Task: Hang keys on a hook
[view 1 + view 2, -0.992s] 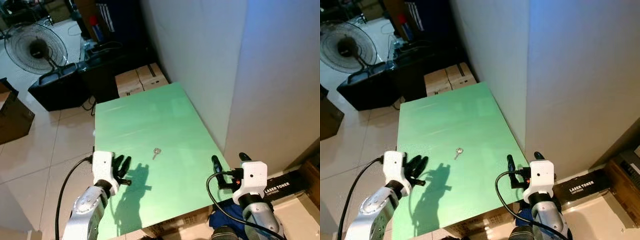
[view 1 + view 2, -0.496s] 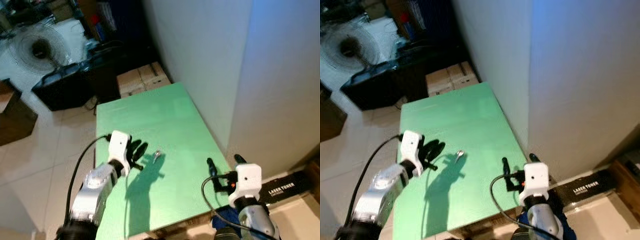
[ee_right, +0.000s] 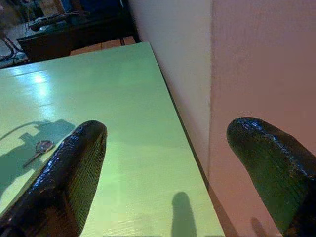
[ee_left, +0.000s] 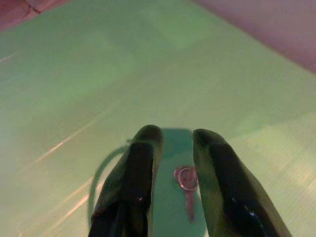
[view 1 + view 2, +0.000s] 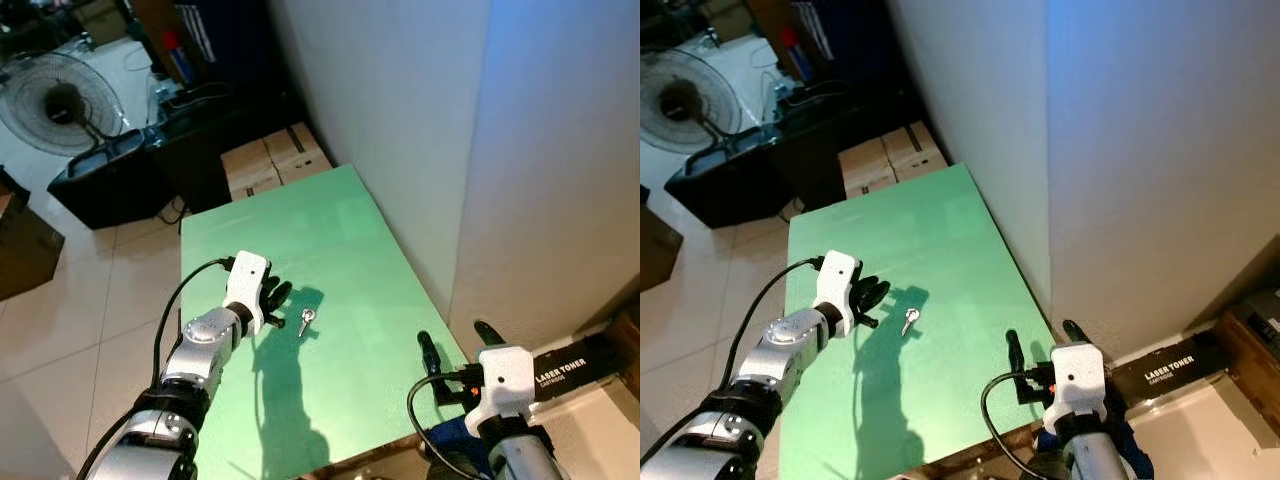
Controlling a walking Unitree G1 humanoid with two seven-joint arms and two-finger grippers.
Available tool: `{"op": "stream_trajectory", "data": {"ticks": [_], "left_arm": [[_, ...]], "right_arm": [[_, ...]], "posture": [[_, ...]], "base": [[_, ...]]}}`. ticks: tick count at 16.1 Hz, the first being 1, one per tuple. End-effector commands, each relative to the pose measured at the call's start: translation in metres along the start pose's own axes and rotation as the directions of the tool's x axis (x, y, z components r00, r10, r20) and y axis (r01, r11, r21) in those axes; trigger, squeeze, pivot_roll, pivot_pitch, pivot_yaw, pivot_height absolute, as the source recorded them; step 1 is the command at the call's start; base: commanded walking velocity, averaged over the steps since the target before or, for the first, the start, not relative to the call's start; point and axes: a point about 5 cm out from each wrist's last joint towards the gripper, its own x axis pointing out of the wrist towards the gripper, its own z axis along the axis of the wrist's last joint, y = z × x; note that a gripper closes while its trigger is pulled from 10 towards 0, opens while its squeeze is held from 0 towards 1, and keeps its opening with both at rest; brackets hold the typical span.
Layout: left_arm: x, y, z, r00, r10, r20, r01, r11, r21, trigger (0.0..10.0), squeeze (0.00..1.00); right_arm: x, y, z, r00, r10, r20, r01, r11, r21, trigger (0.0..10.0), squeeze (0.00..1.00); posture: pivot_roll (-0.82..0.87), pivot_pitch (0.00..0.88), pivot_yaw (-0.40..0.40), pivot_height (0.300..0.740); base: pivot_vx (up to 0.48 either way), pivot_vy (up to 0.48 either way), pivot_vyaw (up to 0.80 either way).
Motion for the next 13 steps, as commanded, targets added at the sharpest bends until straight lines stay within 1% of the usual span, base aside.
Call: {"op": "stream_trajectory", "data": {"ticks": [1,2,3,4,5,6,7,9,10,11,13], "left_arm": [[-0.005,0.016,0.000,0.997,0.071,0.022,-0.070,0.996,-0.062,10.0,0.00],[-0.006,0.018,0.002,0.994,0.092,0.061,-0.084,0.988,-0.129,10.0,0.00],[-0.007,0.019,0.004,0.987,0.117,0.111,-0.094,0.977,-0.192,10.0,0.00],[-0.011,0.017,-0.001,0.976,0.157,0.150,-0.118,0.963,-0.243,10.0,0.00],[-0.012,0.014,-0.006,0.971,0.176,0.160,-0.130,0.956,-0.262,10.0,0.00],[-0.015,0.009,-0.019,0.970,0.200,0.140,-0.156,0.948,-0.277,10.0,0.00],[-0.019,0.004,-0.032,0.970,0.210,0.120,-0.171,0.945,-0.278,10.0,0.00],[-0.024,-0.008,-0.049,0.972,0.216,0.097,-0.180,0.940,-0.289,10.0,0.00],[-0.026,-0.011,-0.053,0.972,0.217,0.094,-0.182,0.940,-0.289,10.0,0.00],[-0.028,-0.016,-0.057,0.973,0.214,0.090,-0.182,0.942,-0.282,10.0,0.00],[-0.028,-0.019,-0.061,0.979,0.195,0.066,-0.175,0.958,-0.226,10.0,0.00]], "right_arm": [[0.003,0.002,0.007,0.999,0.001,0.041,-0.002,1.000,0.000,10.0,0.00],[0.007,-0.003,0.007,0.999,-0.007,0.049,0.007,1.000,-0.010,10.0,0.00],[0.016,-0.008,0.008,0.999,0.002,0.049,-0.001,0.999,-0.034,10.0,0.00],[0.026,-0.015,0.013,0.998,0.042,0.051,-0.038,0.996,-0.075,10.0,0.00],[0.031,-0.020,0.017,0.997,0.066,0.050,-0.061,0.993,-0.097,10.0,0.00],[0.035,-0.028,0.019,0.995,0.092,0.033,-0.087,0.988,-0.127,10.0,0.00],[0.040,-0.032,0.020,0.994,0.107,0.021,-0.103,0.985,-0.136,10.0,0.00],[0.044,-0.036,0.024,0.990,0.141,0.015,-0.137,0.978,-0.159,10.0,0.00],[0.045,-0.036,0.024,0.988,0.153,0.011,-0.149,0.975,-0.162,10.0,0.00],[0.046,-0.033,0.022,0.985,0.170,0.001,-0.168,0.974,-0.155,10.0,0.00],[0.043,-0.023,0.016,0.982,0.189,-0.015,-0.190,0.974,-0.122,10.0,0.00]], "posture": [[-0.38,0.045,0.280,0.740],[-0.37,0.029,0.263,0.740],[-0.36,0.015,0.223,0.740],[-0.35,0.014,0.172,0.740],[-0.35,0.014,0.159,0.740],[-0.33,0.010,0.097,0.740],[-0.33,0.013,0.085,0.740],[-0.31,0.032,0.024,0.740],[-0.30,0.034,0.019,0.740],[-0.29,0.039,0.021,0.740],[-0.28,0.047,0.030,0.740]], "base": [[0.000,0.000,0.00],[0.000,0.000,0.00],[0.000,0.000,0.00],[0.000,0.000,0.00],[0.000,0.000,0.00],[0.000,0.000,0.00],[0.000,0.000,0.00],[0.000,0.000,0.00],[0.000,0.000,0.00],[0.000,0.000,0.00],[0.000,0.000,0.00]]}}
